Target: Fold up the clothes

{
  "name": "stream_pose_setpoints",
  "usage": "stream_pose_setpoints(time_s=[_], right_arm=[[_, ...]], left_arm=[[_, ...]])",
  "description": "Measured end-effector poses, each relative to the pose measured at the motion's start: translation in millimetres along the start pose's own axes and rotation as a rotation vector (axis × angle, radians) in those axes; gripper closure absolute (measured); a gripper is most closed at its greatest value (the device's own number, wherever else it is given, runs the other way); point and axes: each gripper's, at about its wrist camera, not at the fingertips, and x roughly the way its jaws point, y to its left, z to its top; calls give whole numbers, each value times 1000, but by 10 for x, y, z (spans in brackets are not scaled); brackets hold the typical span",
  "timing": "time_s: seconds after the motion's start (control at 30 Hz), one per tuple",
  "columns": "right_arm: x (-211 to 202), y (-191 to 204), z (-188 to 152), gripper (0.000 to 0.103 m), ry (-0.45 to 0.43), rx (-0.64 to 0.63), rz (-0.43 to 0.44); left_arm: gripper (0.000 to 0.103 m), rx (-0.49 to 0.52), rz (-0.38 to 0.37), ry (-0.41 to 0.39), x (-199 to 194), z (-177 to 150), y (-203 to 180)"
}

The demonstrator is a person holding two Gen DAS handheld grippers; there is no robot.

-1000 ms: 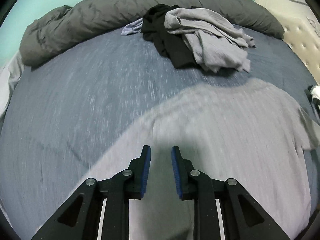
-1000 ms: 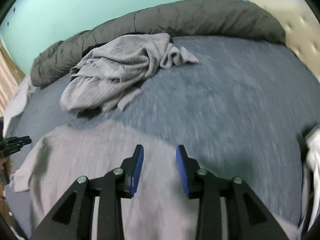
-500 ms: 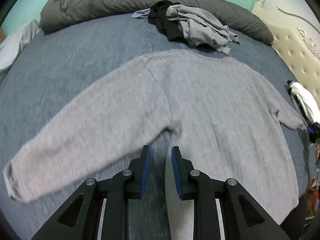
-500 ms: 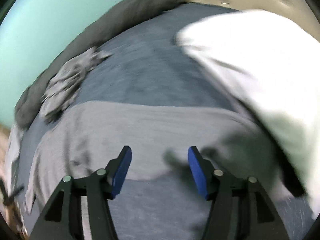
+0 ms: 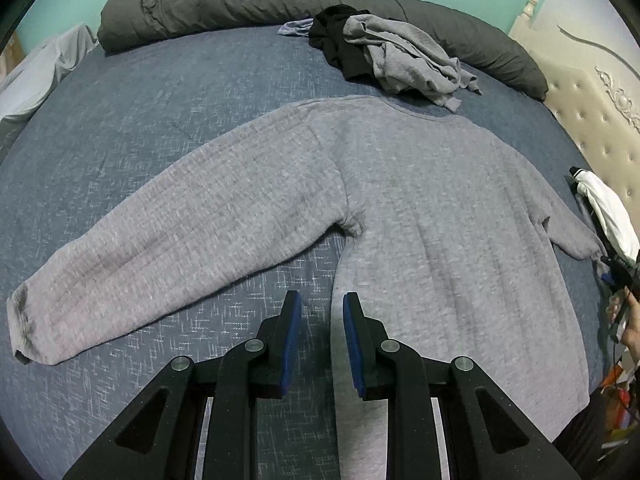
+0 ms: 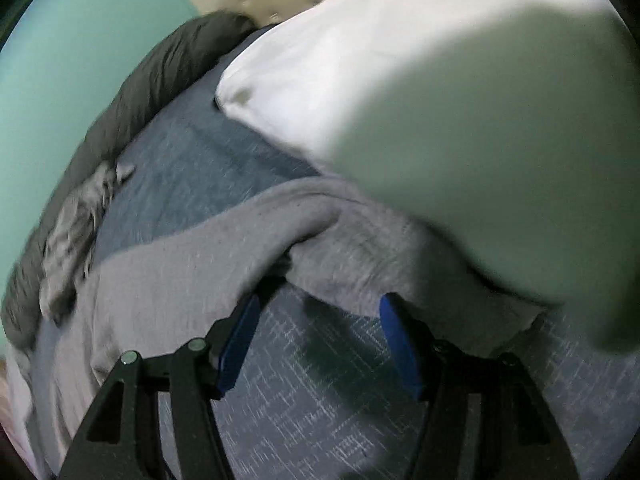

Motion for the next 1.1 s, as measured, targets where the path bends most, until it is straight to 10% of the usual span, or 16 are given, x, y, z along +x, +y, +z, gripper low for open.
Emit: stream_pose_setpoints(time_s=[0.13,0.43,0.87,1.1], right_arm=[[73,-12,3,41,-11,8,-42],[11,-39,5,100,-35,-20,-87],[-759,497,357,103,-181,-316,26],[-732,524,497,103,-129,-223,72]], left_arm=[[79,-7,-6,4,33,-5,10],[79,-7,-1,19,118,-42,55],[79,-15,2,11,64,-53,116],[79,-21,-4,15,88,-68,133]])
